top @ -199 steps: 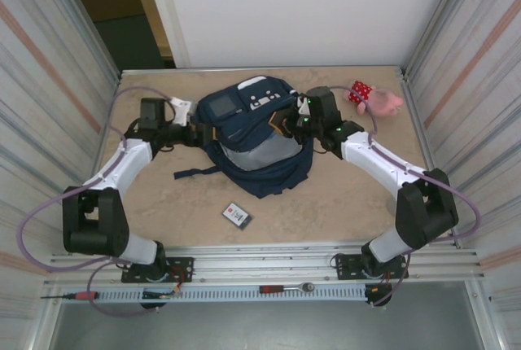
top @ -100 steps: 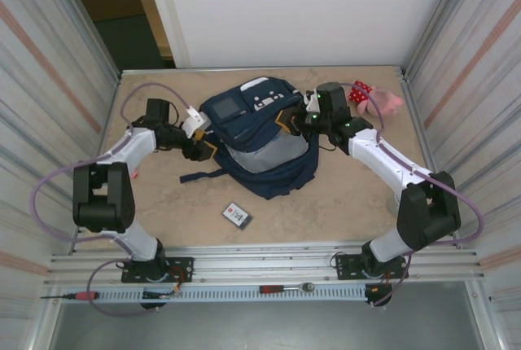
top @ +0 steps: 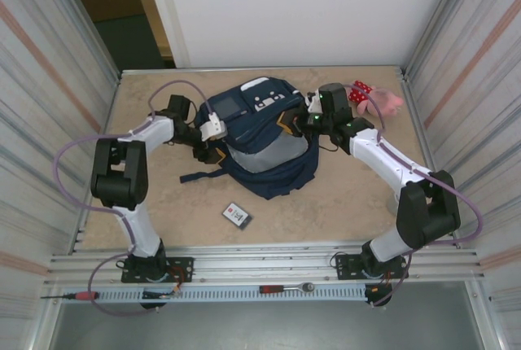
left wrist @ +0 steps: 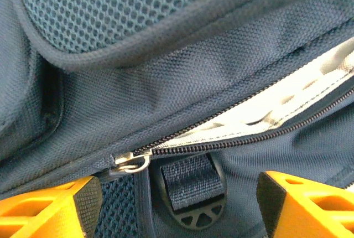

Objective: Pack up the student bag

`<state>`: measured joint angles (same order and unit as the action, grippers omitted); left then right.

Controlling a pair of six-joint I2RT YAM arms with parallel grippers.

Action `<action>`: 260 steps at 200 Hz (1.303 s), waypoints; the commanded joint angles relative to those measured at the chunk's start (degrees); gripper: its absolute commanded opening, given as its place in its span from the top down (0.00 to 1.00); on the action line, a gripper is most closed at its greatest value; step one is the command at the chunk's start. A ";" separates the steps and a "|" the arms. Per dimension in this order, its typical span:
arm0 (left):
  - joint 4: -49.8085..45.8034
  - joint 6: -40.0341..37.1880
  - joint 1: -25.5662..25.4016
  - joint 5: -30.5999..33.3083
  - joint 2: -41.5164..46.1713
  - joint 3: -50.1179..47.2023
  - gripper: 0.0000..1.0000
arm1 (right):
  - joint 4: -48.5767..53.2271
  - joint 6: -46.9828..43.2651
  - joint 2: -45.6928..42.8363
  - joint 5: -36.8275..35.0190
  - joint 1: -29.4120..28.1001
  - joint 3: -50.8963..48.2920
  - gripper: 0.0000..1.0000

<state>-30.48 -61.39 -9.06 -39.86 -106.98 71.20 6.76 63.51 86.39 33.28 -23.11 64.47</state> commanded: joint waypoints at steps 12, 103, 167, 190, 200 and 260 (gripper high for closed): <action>2.24 4.79 -0.43 3.55 -2.59 3.45 0.21 | -0.35 -1.67 -1.50 3.11 1.24 -1.12 0.98; -6.81 0.23 -2.37 -7.66 -2.81 3.80 0.58 | -1.55 -1.72 -1.42 4.87 2.97 -3.12 0.98; -2.25 6.67 -2.79 -3.48 -2.82 3.90 0.69 | -2.72 -1.28 -2.14 4.48 2.90 -4.61 0.98; -0.28 9.37 -3.23 -1.92 -2.62 3.86 0.66 | -2.72 -0.82 -2.88 3.83 2.93 -5.22 0.97; 0.24 10.44 -3.57 -1.42 -2.71 4.14 0.59 | -2.72 -0.60 -3.15 3.73 2.91 -5.51 0.96; 0.56 13.58 -5.09 4.96 -4.14 5.63 0.87 | -2.66 0.73 -5.05 2.14 2.94 -7.69 0.93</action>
<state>-31.70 -49.12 -13.50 -37.54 -110.48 75.37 5.13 63.59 84.79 35.64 -20.25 58.17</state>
